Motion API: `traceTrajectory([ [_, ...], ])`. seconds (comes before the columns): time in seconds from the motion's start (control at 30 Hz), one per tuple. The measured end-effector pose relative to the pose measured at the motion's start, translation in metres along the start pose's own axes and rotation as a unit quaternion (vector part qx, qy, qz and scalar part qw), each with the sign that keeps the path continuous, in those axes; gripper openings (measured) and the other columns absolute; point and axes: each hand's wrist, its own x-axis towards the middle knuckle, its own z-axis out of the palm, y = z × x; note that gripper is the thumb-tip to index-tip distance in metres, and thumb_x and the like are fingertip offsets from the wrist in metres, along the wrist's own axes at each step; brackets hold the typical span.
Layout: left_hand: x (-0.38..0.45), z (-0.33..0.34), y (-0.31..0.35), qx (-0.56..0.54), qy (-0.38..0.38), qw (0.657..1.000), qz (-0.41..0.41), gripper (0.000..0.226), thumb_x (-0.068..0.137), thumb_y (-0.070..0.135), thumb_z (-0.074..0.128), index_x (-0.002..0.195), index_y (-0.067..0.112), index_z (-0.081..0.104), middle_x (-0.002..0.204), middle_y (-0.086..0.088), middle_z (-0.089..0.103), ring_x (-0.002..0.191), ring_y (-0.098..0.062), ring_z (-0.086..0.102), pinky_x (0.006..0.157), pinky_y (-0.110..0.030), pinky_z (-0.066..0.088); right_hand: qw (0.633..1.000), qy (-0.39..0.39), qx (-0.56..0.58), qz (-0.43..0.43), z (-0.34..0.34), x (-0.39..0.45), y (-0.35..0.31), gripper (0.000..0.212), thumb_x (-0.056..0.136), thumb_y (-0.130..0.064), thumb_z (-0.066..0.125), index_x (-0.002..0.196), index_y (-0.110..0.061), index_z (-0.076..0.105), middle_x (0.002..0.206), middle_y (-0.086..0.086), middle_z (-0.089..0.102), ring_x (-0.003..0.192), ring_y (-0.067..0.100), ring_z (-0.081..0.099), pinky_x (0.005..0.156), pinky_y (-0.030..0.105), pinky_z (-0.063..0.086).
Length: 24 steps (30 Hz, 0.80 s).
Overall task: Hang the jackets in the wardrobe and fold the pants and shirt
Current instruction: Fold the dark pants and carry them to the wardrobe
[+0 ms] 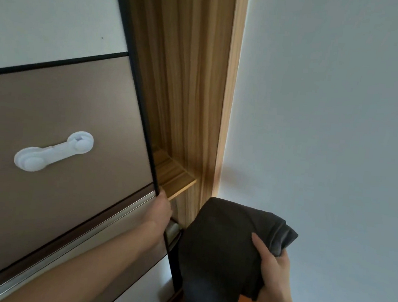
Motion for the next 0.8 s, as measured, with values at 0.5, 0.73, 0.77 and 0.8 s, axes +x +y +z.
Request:
traceTrajectory([
  [0.5, -0.033, 0.012, 0.0, 0.019, -0.053, 0.998, 0.028, 0.038, 0.108, 0.019, 0.05, 0.143, 0.005, 0.055, 0.136, -0.015, 0.063, 0.131, -0.036, 0.056, 0.113, -0.053, 0.038, 0.998, -0.051, 0.019, -0.032, 0.027, -0.008, -0.031, 0.064, 0.082, -0.026, 0.088, 0.138, -0.019, 0.059, 0.121, 0.007, 0.075, 0.109, 0.032, 0.073, 0.1, 0.057, 0.057],
  [0.73, -0.075, 0.031, 0.012, 0.028, -0.082, 0.996, 0.021, 0.032, 0.108, 0.017, 0.051, 0.135, 0.002, 0.059, 0.128, -0.018, 0.061, 0.126, -0.037, 0.057, 0.107, -0.05, 0.044, 0.998, -0.066, 0.021, -0.007, 0.044, -0.017, -0.023, 0.064, 0.084, -0.026, 0.086, 0.14, -0.015, 0.058, 0.125, 0.009, 0.073, 0.112, 0.032, 0.071, 0.102, 0.056, 0.056],
  [0.77, -0.079, 0.034, 0.015, 0.027, -0.096, 0.995, 0.024, 0.033, 0.108, 0.018, 0.051, 0.136, 0.002, 0.059, 0.128, -0.018, 0.061, 0.125, -0.037, 0.057, 0.106, -0.051, 0.045, 0.998, -0.066, 0.02, -0.006, 0.046, -0.019, -0.022, 0.062, 0.083, -0.026, 0.087, 0.138, -0.015, 0.059, 0.123, 0.008, 0.073, 0.111, 0.032, 0.071, 0.102, 0.056, 0.056],
  [0.8, -0.083, 0.038, 0.018, 0.028, -0.107, 0.994, 0.027, 0.034, 0.109, 0.019, 0.051, 0.138, 0.003, 0.058, 0.129, -0.018, 0.061, 0.125, -0.039, 0.056, 0.105, -0.052, 0.045, 0.998, -0.065, 0.018, -0.006, 0.049, -0.021, -0.02, 0.062, 0.083, -0.027, 0.087, 0.138, -0.016, 0.059, 0.123, 0.007, 0.073, 0.11, 0.031, 0.071, 0.102, 0.055, 0.056],
])
